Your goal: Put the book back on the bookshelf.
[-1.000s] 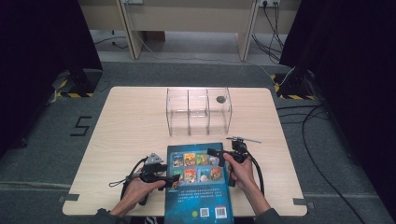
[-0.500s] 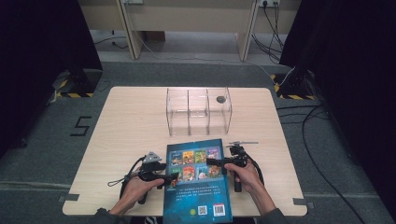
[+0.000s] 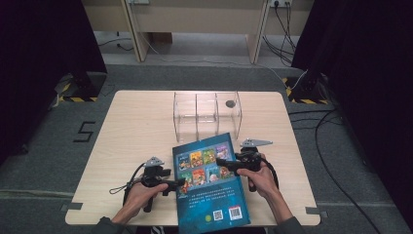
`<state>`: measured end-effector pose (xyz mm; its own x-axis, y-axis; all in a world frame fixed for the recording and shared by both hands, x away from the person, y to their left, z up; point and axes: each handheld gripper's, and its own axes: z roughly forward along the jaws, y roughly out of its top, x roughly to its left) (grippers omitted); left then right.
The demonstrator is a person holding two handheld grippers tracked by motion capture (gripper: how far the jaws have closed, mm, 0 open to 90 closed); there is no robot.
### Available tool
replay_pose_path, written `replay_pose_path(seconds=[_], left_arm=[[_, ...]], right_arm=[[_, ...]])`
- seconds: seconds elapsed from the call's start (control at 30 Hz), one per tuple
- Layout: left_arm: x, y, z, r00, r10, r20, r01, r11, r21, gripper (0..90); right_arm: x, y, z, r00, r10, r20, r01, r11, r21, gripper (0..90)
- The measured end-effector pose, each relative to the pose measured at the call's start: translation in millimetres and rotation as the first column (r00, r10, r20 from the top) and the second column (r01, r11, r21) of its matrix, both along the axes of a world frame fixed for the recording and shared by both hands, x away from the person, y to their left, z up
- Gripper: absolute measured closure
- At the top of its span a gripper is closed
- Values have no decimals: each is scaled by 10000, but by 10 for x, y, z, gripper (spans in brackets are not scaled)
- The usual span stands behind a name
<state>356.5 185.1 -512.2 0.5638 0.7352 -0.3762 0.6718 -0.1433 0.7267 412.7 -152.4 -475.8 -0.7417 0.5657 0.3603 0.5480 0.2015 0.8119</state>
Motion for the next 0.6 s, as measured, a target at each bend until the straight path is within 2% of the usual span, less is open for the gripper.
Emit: replay_pose_path(seconds=[0.03, 0.07, 0.17, 0.27, 0.33, 0.4, 0.43, 0.47, 0.6], left_arm=[[-6, -4, 11, 9998, -194, -73, 191, 9991, -378, 160], [-6, -4, 11, 9998, -194, -73, 191, 9991, -378, 162], [-38, -49, 13, 9980, -624, -103, 618, 9965, -560, 172], [-71, -147, -4, 9918, -1265, -188, 1246, 9889, -812, 180], [-80, -192, -15, 9883, -1509, -235, 1477, 9835, -1041, 212], [-78, -199, -32, 9868, -1579, -368, 1519, 9797, -1307, 242], [-78, -199, -32, 9868, -1579, -368, 1519, 9797, -1307, 252], [-76, -189, -42, 9844, -1677, -533, 1572, 9743, -1614, 270], [-93, -217, -39, 9802, -1883, -617, 1753, 9693, -1722, 274]], right_arm=[[-11, 2, 87, 9981, -9, 619, 9, 10000, -7, 491], [-11, 2, 87, 9981, -9, 619, 9, 10000, -7, 491], [-21, -24, 195, 9910, -172, 1329, 146, 9997, 206, 513], [-15, -35, 226, 9890, -166, 1472, 129, 9996, 256, 523], [-8, -43, 242, 9872, -176, 1585, 127, 9994, 322, 527], [-7, -42, 237, 9874, -196, 1567, 151, 9994, 297, 527], [-7, -42, 237, 9874, -196, 1567, 151, 9994, 297, 527], [-5, -40, 234, 9864, -165, 1638, 106, 9993, 368, 528], [-10, -29, 246, 9830, -64, 1837, -20, 9990, 454, 529]])
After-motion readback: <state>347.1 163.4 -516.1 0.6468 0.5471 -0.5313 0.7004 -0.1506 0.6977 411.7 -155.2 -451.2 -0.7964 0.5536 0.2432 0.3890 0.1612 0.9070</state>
